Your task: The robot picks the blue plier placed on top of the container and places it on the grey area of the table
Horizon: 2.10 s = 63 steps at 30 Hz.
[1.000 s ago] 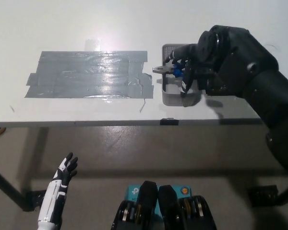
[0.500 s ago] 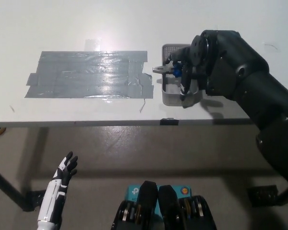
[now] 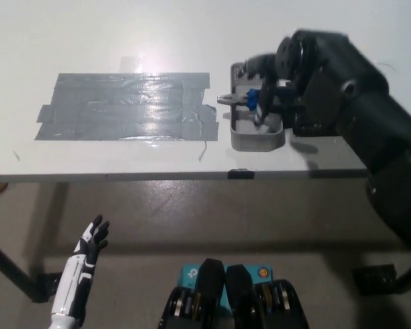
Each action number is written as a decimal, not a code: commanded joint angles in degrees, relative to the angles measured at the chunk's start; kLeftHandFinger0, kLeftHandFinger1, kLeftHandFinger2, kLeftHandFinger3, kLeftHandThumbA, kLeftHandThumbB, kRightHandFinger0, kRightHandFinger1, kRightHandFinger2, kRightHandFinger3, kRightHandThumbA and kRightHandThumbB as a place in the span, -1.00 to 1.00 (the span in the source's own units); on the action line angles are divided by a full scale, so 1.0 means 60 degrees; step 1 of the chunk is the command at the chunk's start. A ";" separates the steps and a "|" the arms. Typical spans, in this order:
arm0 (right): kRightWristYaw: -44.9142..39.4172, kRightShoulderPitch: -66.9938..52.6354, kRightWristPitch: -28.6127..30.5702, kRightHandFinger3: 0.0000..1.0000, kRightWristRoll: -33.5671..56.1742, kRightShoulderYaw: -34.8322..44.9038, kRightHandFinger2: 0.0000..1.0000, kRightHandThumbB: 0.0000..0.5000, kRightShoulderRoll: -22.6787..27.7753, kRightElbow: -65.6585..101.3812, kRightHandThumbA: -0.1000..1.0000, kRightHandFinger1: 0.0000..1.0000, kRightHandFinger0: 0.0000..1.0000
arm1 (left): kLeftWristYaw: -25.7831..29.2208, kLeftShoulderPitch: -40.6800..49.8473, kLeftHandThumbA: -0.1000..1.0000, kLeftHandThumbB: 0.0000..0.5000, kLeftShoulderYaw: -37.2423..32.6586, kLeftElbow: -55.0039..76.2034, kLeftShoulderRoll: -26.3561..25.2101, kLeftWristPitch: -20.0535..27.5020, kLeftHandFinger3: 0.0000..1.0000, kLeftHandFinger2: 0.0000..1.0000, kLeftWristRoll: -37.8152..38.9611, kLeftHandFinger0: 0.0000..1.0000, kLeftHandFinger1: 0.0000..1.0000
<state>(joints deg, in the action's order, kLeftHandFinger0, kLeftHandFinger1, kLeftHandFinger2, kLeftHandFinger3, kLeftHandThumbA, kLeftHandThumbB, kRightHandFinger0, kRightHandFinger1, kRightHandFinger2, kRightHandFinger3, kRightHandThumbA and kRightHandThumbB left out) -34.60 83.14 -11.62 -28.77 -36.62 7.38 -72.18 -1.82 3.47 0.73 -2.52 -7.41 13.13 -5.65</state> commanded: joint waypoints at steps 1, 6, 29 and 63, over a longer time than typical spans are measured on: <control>0.0064 0.1081 0.0269 1.00 -0.0409 -0.0083 1.00 0.38 0.0305 0.0352 0.96 1.00 1.00 | 0.0013 -0.0103 1.00 -0.69 -0.0008 0.0147 -0.0171 0.0398 1.00 1.00 -0.0105 1.00 1.00; -0.0042 0.1124 0.0131 1.00 -0.0258 0.0143 1.00 0.37 0.0416 0.0505 0.96 1.00 1.00 | -0.0004 -0.0148 1.00 -0.70 -0.0042 0.0046 -0.0218 0.0570 1.00 1.00 -0.0137 1.00 1.00; 0.1723 -0.0130 0.0146 1.00 -0.0256 0.0370 1.00 0.05 -0.0104 -0.0601 0.62 1.00 1.00 | -0.0052 0.0029 1.00 -0.59 -0.0146 0.0306 -0.0190 0.0439 1.00 0.74 -0.0171 1.00 1.00; 0.5941 -0.1674 0.1443 0.42 -0.1614 -0.0862 -0.05 -0.03 -0.0325 -0.1000 -1.00 -0.34 -0.52 | -0.0109 -0.0253 1.00 -0.43 -0.0238 0.0464 -0.0283 0.0334 1.00 0.48 -0.0256 1.00 0.73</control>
<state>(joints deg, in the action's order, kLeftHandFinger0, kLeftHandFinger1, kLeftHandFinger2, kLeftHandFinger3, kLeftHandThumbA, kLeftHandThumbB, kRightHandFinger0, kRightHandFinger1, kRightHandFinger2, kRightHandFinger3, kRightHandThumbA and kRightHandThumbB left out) -5.96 73.31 -5.95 -36.01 -41.09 3.99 -78.35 -2.00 3.03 -0.32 -0.75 -8.22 14.04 -6.64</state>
